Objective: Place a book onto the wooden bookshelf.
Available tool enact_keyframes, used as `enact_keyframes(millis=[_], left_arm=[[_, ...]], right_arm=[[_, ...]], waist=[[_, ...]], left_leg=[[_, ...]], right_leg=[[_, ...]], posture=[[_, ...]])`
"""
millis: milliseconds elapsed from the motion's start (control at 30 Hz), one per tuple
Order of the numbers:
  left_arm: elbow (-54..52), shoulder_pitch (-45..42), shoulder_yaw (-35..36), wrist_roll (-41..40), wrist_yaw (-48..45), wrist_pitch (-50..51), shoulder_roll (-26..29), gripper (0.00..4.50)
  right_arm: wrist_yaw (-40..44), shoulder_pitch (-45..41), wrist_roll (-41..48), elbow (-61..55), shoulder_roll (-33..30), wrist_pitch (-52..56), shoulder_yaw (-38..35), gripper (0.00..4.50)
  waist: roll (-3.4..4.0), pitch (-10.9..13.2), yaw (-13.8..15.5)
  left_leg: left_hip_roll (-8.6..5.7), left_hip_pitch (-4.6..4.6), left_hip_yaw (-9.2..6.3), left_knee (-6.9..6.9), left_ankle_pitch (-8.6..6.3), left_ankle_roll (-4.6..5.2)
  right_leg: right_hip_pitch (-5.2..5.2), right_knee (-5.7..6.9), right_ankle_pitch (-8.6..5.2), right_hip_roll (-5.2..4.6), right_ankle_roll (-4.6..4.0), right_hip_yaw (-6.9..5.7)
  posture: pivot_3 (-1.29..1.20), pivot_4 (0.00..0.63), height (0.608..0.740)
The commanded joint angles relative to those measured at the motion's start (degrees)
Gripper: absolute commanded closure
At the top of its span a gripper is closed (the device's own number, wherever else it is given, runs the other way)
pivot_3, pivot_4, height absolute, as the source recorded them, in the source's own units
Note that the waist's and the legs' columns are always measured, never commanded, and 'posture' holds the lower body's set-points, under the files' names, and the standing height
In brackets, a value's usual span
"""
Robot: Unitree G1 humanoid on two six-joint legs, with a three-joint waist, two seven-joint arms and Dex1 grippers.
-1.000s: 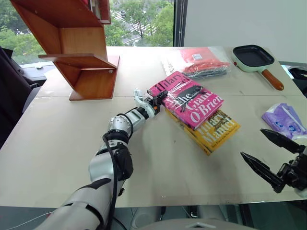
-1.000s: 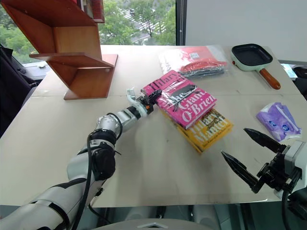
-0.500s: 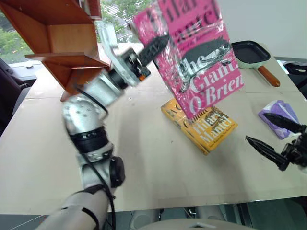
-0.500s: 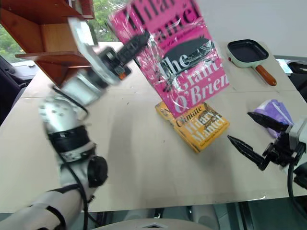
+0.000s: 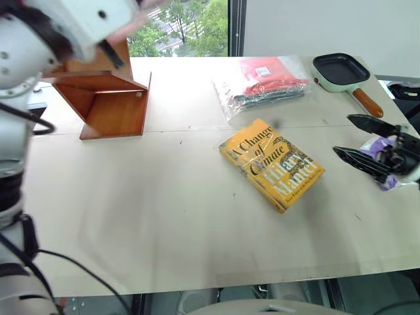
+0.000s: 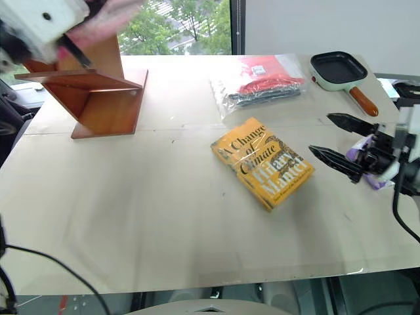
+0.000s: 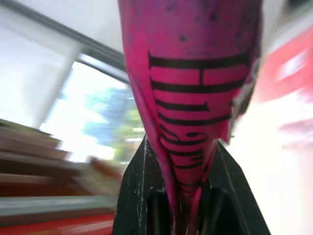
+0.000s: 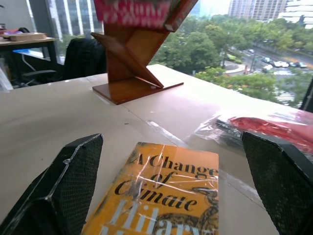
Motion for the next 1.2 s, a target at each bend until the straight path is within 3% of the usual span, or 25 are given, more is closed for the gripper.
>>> enact_keyframes(millis=[33,100,367,633,867,1200], left_arm=[[0.8,-0.3,1.8,4.3,-2.2,-6.0,2.1,4.49],[2.2,2.2,1.4,6.7,-5.5,-6.9,5.1,4.49],[9.2,8.8,2.0,11.3,-12.3,-4.5,11.3,4.49],[18.6,2.9,-4.6,19.0,-16.2,-5.3,9.5,4.49],[28.2,-6.0,-11.6,25.5,-17.0,-12.5,2.8,4.49],[40.9,-13.6,-16.9,33.0,-18.9,-19.4,-2.7,4.49]], right_arm=[[0.9,-2.9,-0.8,0.1,0.4,-0.3,1.4,0.00],[0.9,-4.8,-1.7,1.2,1.1,-0.8,2.7,0.00],[0.1,-8.2,-1.8,1.7,3.4,-0.9,3.0,0.00],[-2.2,-9.2,8.0,-1.0,5.3,3.9,-0.8,0.00],[-4.1,-8.9,16.3,-3.6,4.8,10.0,-3.1,0.00],[-2.6,-6.9,14.9,-3.5,4.3,9.9,-3.5,0.00]], waist=[[0.03,0.0,0.6],[0.04,0.0,0.5],[0.13,0.1,-0.6],[0.10,0.1,-0.4],[0.09,0.1,-0.5],[0.05,0.0,-0.5]], left_leg=[[-0.02,-0.28,-0.05,0.03,0.00,0.00],[-0.01,-1.03,-0.16,0.47,0.01,0.00],[-0.01,-1.03,-0.08,0.51,0.00,0.02],[-0.08,-1.00,-0.06,0.60,-0.04,0.09],[-0.06,-0.86,0.04,0.66,-0.03,0.09],[-0.09,-0.91,0.05,0.74,-0.04,0.10]], right_leg=[[-0.21,-0.02,0.00,-0.02,0.00,-0.07],[-0.81,0.12,0.02,0.00,0.02,-0.19],[-0.87,0.31,0.01,0.06,0.02,-0.13],[-0.85,0.55,0.02,0.02,0.03,-0.17],[-0.87,0.83,0.01,0.04,0.02,-0.10],[-0.88,0.92,0.02,0.02,0.03,-0.10]], posture=[[0.00,0.150,0.720],[0.00,0.150,0.720],[0.00,0.150,0.720],[0.00,0.150,0.720],[0.00,0.150,0.720],[0.00,0.150,0.720]])
